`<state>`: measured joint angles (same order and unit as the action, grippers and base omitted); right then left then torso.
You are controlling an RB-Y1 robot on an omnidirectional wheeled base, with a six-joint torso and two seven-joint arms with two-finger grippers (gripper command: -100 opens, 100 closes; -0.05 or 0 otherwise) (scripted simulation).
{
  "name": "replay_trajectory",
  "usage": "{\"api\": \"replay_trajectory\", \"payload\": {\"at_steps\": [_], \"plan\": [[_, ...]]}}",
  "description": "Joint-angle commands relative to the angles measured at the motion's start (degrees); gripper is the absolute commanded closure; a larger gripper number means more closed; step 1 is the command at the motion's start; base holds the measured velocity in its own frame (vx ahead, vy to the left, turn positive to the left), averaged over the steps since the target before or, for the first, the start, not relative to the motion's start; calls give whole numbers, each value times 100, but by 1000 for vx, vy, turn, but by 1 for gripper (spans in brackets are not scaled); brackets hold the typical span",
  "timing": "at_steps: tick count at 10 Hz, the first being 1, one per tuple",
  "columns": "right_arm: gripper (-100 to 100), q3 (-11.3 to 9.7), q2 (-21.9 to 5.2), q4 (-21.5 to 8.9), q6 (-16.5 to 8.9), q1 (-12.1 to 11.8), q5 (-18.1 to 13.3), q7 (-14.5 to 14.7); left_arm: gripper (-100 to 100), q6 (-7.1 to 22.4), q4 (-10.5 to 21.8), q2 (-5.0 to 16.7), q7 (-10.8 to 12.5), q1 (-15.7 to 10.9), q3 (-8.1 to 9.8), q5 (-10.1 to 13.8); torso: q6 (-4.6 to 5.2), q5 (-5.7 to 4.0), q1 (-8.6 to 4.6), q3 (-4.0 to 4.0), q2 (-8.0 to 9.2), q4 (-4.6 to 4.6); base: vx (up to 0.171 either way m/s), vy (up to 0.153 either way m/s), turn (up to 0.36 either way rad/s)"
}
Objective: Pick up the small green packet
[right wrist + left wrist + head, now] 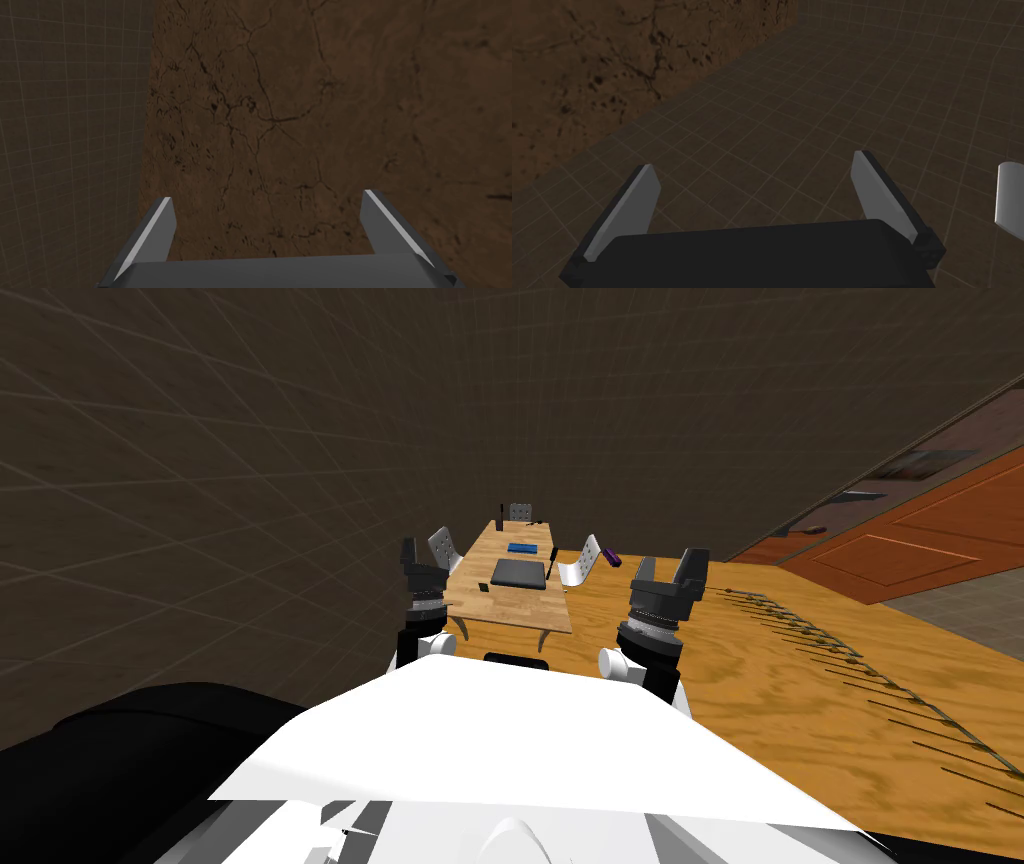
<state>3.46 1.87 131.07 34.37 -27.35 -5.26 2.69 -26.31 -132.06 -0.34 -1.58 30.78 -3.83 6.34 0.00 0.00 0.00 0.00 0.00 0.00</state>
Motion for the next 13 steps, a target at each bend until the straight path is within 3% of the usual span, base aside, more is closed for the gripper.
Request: {"api": "replay_trajectory", "payload": {"at_steps": [1, 6, 7, 10, 13], "plan": [[0, 0, 0, 0, 0, 0, 0, 0, -100, -11, 101, 163, 51, -31, 8, 28, 0, 0, 0, 0, 0, 0, -5, 3, -30], [0, 0, 0, 0, 0, 1, 0, 0, -100, -114, 860, 686, 477, -267, 65, 241, 1, 2, 6, 6, 10, 2, -26, 8, -74], [0, 0, 0, 0, 0, 1, 0, 0, -100, -114, 880, 686, 477, -267, 65, 241, 1, 2, 7, 7, 12, 3, -28, 7, -44], [0, 0, 0, 0, 0, 1, 0, 0, -100, -227, 1488, 879, 903, -487, 125, 442, 1, 1, 5, 7, 12, 2, -36, 9, -109], [0, 0, 0, 0, 0, 0, 0, 0, -100, -270, 1873, 928, 1065, -570, 148, 517, 1, 1, 5, 7, 12, 3, -32, 8, -55]]}}
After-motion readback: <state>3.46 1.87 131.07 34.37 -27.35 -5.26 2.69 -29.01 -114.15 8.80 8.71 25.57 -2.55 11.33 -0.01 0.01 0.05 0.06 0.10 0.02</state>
